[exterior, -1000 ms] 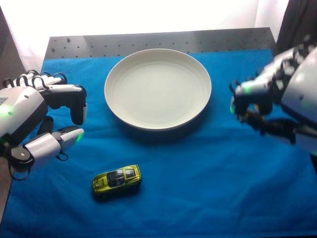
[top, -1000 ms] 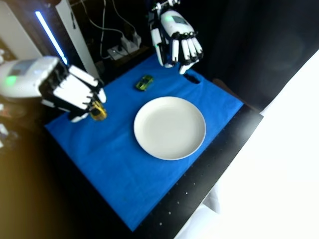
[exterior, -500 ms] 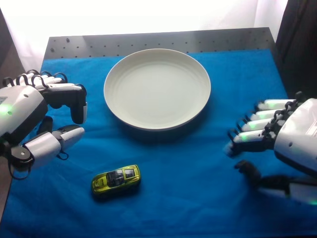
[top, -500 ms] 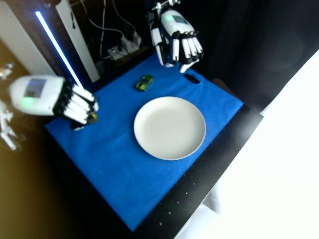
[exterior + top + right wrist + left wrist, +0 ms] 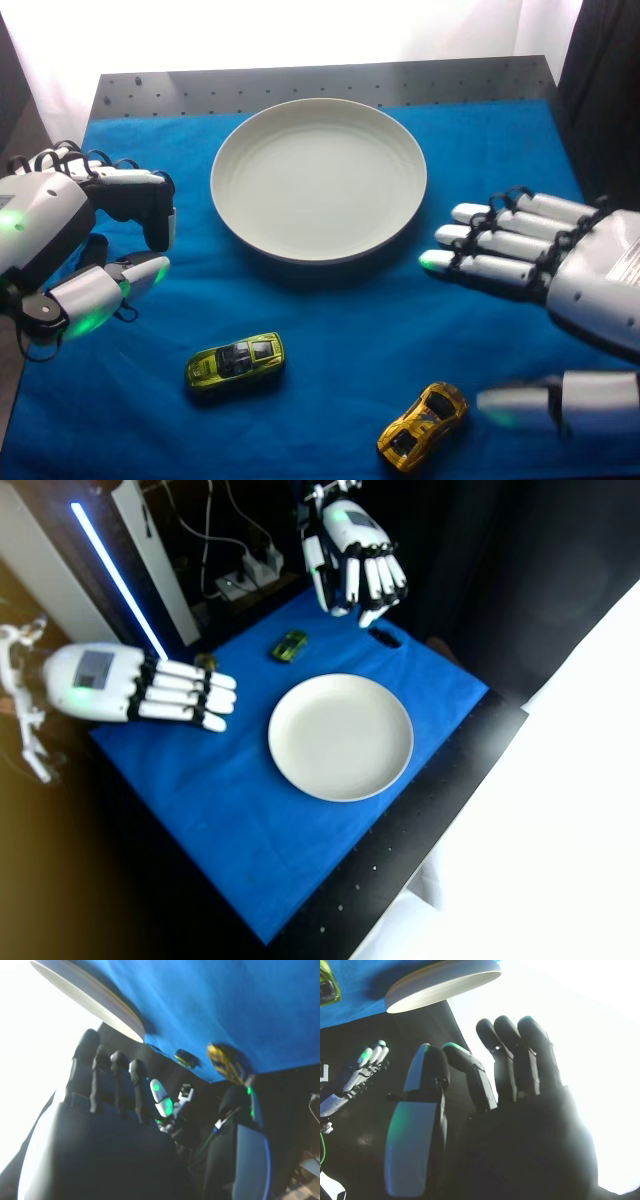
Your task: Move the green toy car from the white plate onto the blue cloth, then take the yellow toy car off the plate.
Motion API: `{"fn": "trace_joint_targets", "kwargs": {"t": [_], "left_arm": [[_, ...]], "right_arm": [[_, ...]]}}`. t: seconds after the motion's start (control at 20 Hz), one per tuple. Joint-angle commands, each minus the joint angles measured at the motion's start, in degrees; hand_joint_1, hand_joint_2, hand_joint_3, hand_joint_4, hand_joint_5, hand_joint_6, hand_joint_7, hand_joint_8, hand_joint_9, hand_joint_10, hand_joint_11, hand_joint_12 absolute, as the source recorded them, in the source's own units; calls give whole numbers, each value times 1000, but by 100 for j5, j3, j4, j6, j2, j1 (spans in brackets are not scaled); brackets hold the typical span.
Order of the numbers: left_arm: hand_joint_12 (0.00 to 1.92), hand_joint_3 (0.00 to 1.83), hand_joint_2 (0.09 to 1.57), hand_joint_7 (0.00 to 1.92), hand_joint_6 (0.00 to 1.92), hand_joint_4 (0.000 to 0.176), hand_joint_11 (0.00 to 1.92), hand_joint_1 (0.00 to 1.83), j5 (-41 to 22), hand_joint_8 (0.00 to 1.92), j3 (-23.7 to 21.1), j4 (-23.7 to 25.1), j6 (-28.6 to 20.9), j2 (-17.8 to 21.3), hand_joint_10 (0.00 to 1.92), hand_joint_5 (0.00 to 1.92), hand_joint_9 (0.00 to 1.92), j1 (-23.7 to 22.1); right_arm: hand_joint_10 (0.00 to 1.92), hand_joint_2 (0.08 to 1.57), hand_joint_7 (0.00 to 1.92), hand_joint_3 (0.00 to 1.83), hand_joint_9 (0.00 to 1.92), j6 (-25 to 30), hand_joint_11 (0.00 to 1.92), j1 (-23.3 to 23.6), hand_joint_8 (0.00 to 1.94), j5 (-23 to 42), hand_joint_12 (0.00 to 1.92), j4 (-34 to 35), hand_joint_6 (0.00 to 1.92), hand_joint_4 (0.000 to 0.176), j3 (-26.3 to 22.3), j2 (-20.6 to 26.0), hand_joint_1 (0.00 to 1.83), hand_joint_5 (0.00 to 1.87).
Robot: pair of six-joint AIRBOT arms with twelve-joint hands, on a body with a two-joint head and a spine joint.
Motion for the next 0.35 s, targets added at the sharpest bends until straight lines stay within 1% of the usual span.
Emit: {"fn": "trace_joint_targets", "kwargs": {"t": [0.0, 0.05, 0.1, 0.15, 0.2, 0.25, 0.3], "left_arm": [[1743, 0, 1296, 615, 1490, 176, 72, 826, -700, 608, 15, 148, -40, -4, 1037, 632, 374, -27], [1743, 0, 1296, 615, 1490, 176, 72, 826, -713, 608, 16, 148, -46, -5, 1037, 632, 374, -26], [1672, 0, 1304, 654, 1507, 176, 100, 814, -735, 492, 18, 148, -57, -5, 965, 620, 414, -25], [1704, 0, 1298, 672, 1491, 176, 141, 826, -750, 467, 29, 150, -78, -6, 996, 632, 439, -25], [1704, 0, 1298, 672, 1491, 176, 141, 826, -756, 467, 36, 151, -92, -6, 996, 632, 439, -25], [1686, 1, 1293, 727, 1479, 157, 257, 846, -806, 371, 66, 158, -186, -6, 982, 643, 507, -25], [1559, 0, 1279, 723, 1430, 70, 389, 1052, -896, 1179, 124, 179, -358, -6, 844, 673, 627, -22]], "right_arm": [[688, 1348, 410, 51, 133, 5, 0, 53, 114, 919, 1577, 29, 368, 0, 11, 9, 265, 391], [688, 1348, 410, 51, 133, 5, 0, 48, 114, 1139, 1577, 121, 368, 0, 18, 31, 265, 391], [1135, 1431, 369, 33, 28, 5, 0, -18, 499, 1542, 1748, 394, 947, 0, 42, 65, 317, 206], [1237, 1418, 373, 16, 109, 5, 0, -189, 745, 2288, 1834, 800, 1024, 0, 49, 127, 365, 235], [1237, 1418, 373, 16, 109, 5, 0, -229, 745, 2405, 1834, 863, 1024, 0, 48, 142, 365, 235], [1295, 1422, 468, 4, 255, 5, 75, -331, 946, 2790, 1904, 1096, 1586, 0, 46, 188, 790, 425], [1413, 1393, 644, 0, 574, 5, 456, -435, 1206, 3241, 1854, 1335, 1668, 0, 46, 255, 951, 531]]}}
